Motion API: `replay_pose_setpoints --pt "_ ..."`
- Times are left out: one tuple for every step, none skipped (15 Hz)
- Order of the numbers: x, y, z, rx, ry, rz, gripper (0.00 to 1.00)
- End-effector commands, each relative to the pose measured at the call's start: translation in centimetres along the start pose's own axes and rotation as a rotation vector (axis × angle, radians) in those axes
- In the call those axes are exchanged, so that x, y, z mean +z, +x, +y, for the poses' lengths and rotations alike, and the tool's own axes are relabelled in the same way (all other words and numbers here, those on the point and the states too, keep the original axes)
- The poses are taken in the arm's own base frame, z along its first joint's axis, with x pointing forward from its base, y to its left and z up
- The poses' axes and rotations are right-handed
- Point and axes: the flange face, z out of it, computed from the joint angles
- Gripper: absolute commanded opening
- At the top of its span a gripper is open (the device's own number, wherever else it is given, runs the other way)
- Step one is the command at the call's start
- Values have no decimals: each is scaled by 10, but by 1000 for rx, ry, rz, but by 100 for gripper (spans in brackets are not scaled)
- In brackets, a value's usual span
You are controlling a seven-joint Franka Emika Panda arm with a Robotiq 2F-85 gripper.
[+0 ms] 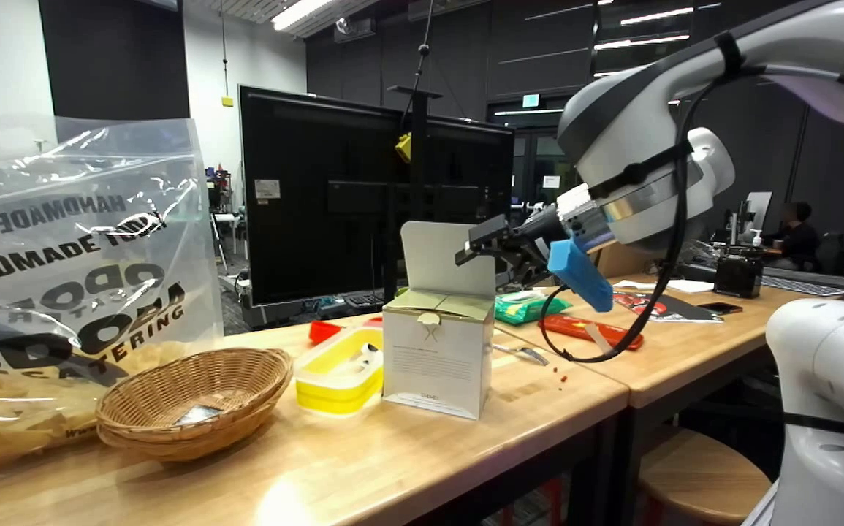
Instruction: Close the box
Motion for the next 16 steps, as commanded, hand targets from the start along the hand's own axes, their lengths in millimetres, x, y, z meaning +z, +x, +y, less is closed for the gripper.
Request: replay_pose_setpoints --pt "12 2 -4 -52 -42 2 100" --pt "13 2 -4 -65 -51 5 100" --pt "15 2 -4 -75 -62 5 100" --pt "16 2 -3 -84 -69 6 100" --pt "18 2 -3 -92 -77 5 100" --pt "21 2 -3 -101 -86 -1 100" --pt "23 1 -3 -115 -95 -4 100" --pt "24 1 -3 -127 -102 -5 100" --pt "26 0 -4 -141 -111 -6 100" --pt "28 0 -4 -156 -118 -8 100" --pt "30 -1 -4 -170 -126 -10 100" --pt "32 -1 -5 -183 -133 -12 100" --pt "34 -1 -5 -196 -140 -13 100" --pt "35 -1 -6 -209 -146 -13 100" --pt "36 0 -6 -221 -154 -12 100" --pt "37 1 -6 -236 -163 -8 100"
